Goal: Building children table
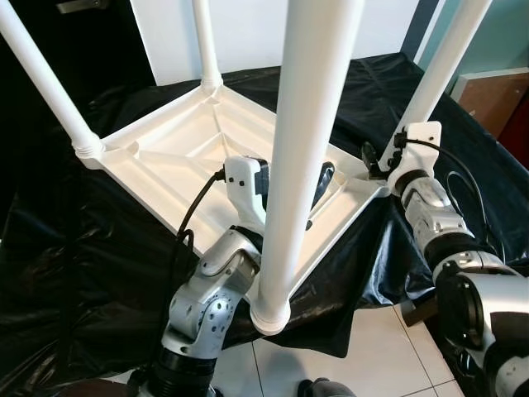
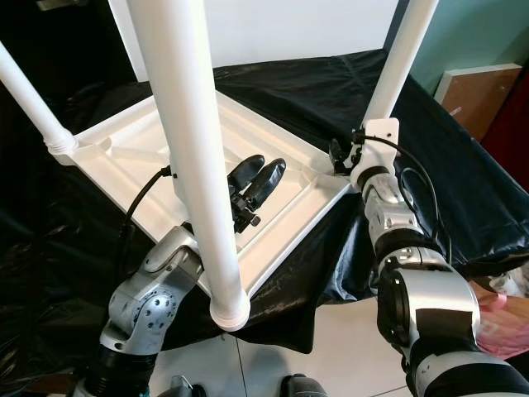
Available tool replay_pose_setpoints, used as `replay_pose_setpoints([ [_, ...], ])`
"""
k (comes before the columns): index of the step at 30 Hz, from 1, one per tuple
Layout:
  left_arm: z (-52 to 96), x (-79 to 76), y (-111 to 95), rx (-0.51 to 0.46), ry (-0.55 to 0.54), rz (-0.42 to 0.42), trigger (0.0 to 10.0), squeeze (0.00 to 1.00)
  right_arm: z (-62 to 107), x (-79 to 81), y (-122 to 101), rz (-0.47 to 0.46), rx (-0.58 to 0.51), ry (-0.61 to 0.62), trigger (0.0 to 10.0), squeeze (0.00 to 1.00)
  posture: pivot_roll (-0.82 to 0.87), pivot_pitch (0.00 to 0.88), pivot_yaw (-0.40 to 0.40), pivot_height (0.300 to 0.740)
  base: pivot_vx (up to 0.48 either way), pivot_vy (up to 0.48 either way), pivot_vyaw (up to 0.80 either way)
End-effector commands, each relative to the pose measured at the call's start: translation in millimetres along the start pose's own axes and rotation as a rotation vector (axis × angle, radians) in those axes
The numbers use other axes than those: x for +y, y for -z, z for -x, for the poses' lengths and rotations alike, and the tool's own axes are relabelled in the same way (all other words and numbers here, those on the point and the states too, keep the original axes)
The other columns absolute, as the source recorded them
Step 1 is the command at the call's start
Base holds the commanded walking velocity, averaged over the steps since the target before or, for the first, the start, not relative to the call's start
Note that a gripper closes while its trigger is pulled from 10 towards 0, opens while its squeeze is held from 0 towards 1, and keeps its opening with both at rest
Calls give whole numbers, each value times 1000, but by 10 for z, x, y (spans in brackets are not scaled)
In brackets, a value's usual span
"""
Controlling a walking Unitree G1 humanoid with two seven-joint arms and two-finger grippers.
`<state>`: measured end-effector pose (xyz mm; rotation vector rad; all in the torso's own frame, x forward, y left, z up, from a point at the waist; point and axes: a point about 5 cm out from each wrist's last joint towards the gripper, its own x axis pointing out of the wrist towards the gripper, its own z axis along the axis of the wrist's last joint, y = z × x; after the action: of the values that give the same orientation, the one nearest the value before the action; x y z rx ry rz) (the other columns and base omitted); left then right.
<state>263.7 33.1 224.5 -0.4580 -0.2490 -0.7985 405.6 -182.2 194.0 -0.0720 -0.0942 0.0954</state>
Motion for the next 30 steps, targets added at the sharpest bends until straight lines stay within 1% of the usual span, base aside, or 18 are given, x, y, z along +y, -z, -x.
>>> replay_pose_setpoints([
  [1, -71, -134, 94, 24, 25, 27, 10000, 0, -95, 398, -108, 19, -18, -141, 10000, 0, -75, 126, -2, 740, 0, 0, 0],
  [2, -71, -134, 94, 24, 25, 27, 10000, 0, -95, 398, -108, 19, -18, -141, 10000, 0, -75, 126, -2, 740, 0, 0, 0],
  [3, -81, -140, 99, 26, 15, 32, 10000, 0, -109, 463, -117, 18, -16, -152, 10000, 0, -76, 128, 1, 740, 0, 0, 0],
  [6, -81, -140, 99, 26, 15, 32, 10000, 0, -109, 463, -117, 18, -16, -152, 10000, 0, -76, 128, 1, 740, 0, 0, 0],
  [8, -101, -189, 121, 53, 38, 10, 10000, 0, -139, 548, -169, 11, -21, -166, 10000, 0, -85, 136, 8, 740, 0, 0, 0],
  [10, -101, -189, 121, 53, 38, 10, 10000, 0, -139, 548, -169, 11, -21, -166, 10000, 0, -85, 136, 8, 740, 0, 0, 0],
  [12, -117, -218, 131, 76, 60, -51, 10000, 0, -152, 476, -205, 7, -29, -122, 10000, 0, -83, 139, 8, 740, 0, 0, 0],
  [13, -117, -218, 131, 76, 60, -51, 10000, 0, -152, 476, -205, 7, -29, -122, 10000, 0, -83, 139, 8, 740, 0, 0, 0],
  [16, -104, -140, 151, 101, 44, -115, 10000, 0, -125, 264, -165, 45, -20, -8, 10000, 0, -80, 139, 4, 740, 0, 0, 0],
  [17, -104, -140, 151, 101, 44, -115, 10000, 0, -125, 264, -165, 45, -20, -8, 10000, 0, -80, 139, 4, 740, 0, 0, 0],
  [19, -69, -42, 144, 119, 31, -172, 10000, 0, -89, 110, -111, 45, -1, 68, 10000, 0, -80, 143, 4, 740, 0, 0, 0],
  [20, -69, -42, 144, 119, 31, -172, 10000, 0, -89, 110, -111, 45, -1, 68, 10000, 0, -80, 143, 4, 740, 0, 0, 0],
  [23, 21, 210, 59, 147, -1, -246, 10000, 0, -24, -69, -37, 54, 8, 143, 10000, 0, -81, 141, 7, 740, 0, 0, 0],
  [24, 81, 310, 27, 172, 2, -303, 10000, 0, 6, -106, -2, 50, 4, 146, 10000, 0, -79, 139, 6, 740, 0, 0, 0],
  [25, 81, 310, 27, 172, 2, -303, 10000, 0, 6, -106, -2, 50, 4, 146, 10000, 0, -79, 139, 6, 740, 0, 0, 0],
  [27, 169, 454, -21, 210, 4, -370, 10000, 0, 52, -133, 49, 47, -10, 132, 10000, 0, -78, 136, 5, 740, 0, 0, 0],
  [28, 169, 454, -21, 210, 4, -370, 10000, 0, 52, -133, 49, 47, -10, 132, 10000, 0, -78, 136, 5, 740, 0, 0, 0],
  [30, 270, 636, -115, 240, -3, -418, 10000, 0, 132, -139, 128, 36, -38, 98, 10000, 0, -84, 131, 6, 740, 0, 0, 0],
])
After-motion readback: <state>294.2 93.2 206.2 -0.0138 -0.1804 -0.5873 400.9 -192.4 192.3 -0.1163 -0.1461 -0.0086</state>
